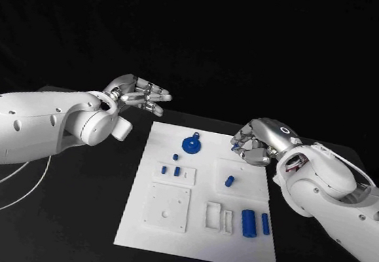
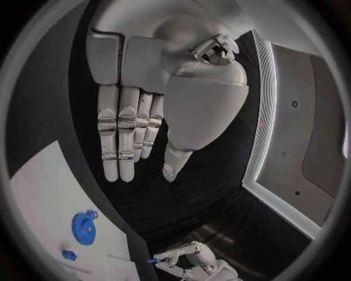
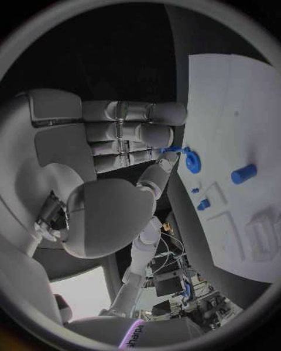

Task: Assemble the parts on the task board

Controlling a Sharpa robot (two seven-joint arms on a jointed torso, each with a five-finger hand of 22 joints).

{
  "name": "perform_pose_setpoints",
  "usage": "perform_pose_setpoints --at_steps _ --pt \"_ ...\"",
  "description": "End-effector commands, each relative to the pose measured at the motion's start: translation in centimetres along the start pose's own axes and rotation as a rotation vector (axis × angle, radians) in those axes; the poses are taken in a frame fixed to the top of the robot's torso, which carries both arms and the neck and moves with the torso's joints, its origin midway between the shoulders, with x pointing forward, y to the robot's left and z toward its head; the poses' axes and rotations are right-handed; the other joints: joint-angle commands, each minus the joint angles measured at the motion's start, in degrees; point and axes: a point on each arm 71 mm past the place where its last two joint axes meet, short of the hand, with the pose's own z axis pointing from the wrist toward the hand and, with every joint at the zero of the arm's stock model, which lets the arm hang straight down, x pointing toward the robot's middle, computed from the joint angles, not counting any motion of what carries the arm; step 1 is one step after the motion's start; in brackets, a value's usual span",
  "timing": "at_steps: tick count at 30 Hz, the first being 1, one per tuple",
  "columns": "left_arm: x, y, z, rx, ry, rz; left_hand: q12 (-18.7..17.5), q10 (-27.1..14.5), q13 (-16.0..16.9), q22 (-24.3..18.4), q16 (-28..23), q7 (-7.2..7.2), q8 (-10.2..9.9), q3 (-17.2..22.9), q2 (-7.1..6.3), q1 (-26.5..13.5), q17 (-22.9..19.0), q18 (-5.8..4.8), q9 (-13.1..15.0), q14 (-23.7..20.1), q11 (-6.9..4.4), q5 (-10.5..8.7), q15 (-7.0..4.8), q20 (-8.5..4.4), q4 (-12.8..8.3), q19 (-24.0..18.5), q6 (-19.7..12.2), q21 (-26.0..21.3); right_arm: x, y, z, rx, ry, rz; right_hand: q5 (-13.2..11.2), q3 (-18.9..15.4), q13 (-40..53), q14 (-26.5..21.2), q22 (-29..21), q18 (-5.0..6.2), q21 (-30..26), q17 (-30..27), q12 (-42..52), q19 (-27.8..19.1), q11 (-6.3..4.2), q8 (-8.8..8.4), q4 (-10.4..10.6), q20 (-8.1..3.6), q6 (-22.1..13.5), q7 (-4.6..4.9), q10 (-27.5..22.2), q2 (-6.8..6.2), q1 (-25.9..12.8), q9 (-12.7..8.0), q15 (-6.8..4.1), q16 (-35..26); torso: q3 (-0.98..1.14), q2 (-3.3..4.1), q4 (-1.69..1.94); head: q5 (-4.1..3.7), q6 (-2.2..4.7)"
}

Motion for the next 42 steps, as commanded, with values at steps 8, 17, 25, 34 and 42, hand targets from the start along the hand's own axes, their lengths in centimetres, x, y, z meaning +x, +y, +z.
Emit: perform_pose_setpoints --at_steps 8,17,25,34,42 --pt "0.3 -0.6 0.5 0.054 -0.053 -0.021 0.28 1.71 0.07 -0.81 -0.49 -0.65 -0.21 -0.33 0.65 0.57 -0.48 -0.6 0.02 -2.01 -0.34 0.51 0.35 0.25 -0.48 -1.08 1.09 0.01 1.4 4.6 -1.0 -0.117 -0.022 0.09 0.22 0.15 0.04 -0.07 0.45 1.11 -0.6 -0.17 0.25 0.49 -0.48 0.22 0.1 0.05 0.37 -0.19 1.02 0.07 0.17 0.09 -0.47 -0.2 -0.06 -0.12 0.04 2.52 -0.42" --pt "1.4 -0.8 1.0 0.059 -0.045 -0.025 0.28 1.94 0.06 -1.59 -0.44 -0.31 -0.19 -0.71 1.29 0.84 -0.88 -0.64 0.01 -3.07 -0.26 0.56 0.6 0.51 -0.78 -1.76 1.27 0.07 5.1 8.1 -1.8 -0.199 0.077 0.091 0.25 -0.01 0.04 -0.04 1.29 1.06 -1.48 -0.31 0.25 0.76 -0.46 0.22 -0.01 0.06 0.32 -0.17 0.95 0.17 0.14 0.09 -0.44 -0.28 -0.06 -0.11 0.05 3.93 -0.99" --pt "2.2 -0.8 1.3 0.055 -0.033 -0.025 0.28 1.79 0.06 -2.13 -0.46 -0.36 -0.17 -1.0 1.7 1.01 -1.07 -0.65 0.03 -3.37 -0.2 0.71 0.69 0.59 -0.96 -1.88 1.49 0.09 7.8 9.4 -2.6 -0.231 0.156 0.077 0.28 -0.07 0.04 -0.02 1.48 1.07 -1.67 -0.34 0.25 0.79 -0.46 0.23 -0.09 0.06 0.34 -0.17 0.95 0.23 0.13 0.1 -0.46 -0.28 -0.09 -0.03 0.05 4.97 -1.66" --pt "2.7 -0.8 1.4 0.054 -0.016 -0.026 0.3 1.77 0.06 -2.28 -0.47 -0.35 -0.19 -1.05 1.76 1.06 -1.13 -0.66 0.02 -3.55 -0.19 0.71 0.74 0.65 -0.96 -2.01 1.57 0.07 9.4 10.2 -2.7 -0.244 0.185 0.074 0.3 -0.09 0.04 -0.05 1.68 1.09 -1.86 -0.37 0.26 0.84 -0.46 0.23 -0.17 0.05 0.32 -0.17 0.95 0.28 0.11 0.11 -0.46 -0.31 -0.03 -0.04 0.13 6.03 -2.41" --pt "2.8 -0.8 1.4 0.055 -0.003 -0.03 0.29 1.7 0.06 -2.73 -0.42 -0.26 -0.19 -1.25 2.0 1.07 -1.21 -0.64 0.02 -3.68 -0.15 0.65 0.78 0.71 -0.94 -2.07 1.24 0.13 10.3 10.1 -2.9 -0.24 0.217 0.063 0.33 -0.17 0.05 -0.05 2.56 1.11 -2.55 -0.43 0.26 1.1 -0.47 0.23 -0.44 0.03 0.33 -0.18 0.99 0.43 -0.02 0.14 -0.49 -0.3 -0.15 -0.04 0.01 6.34 -2.64"
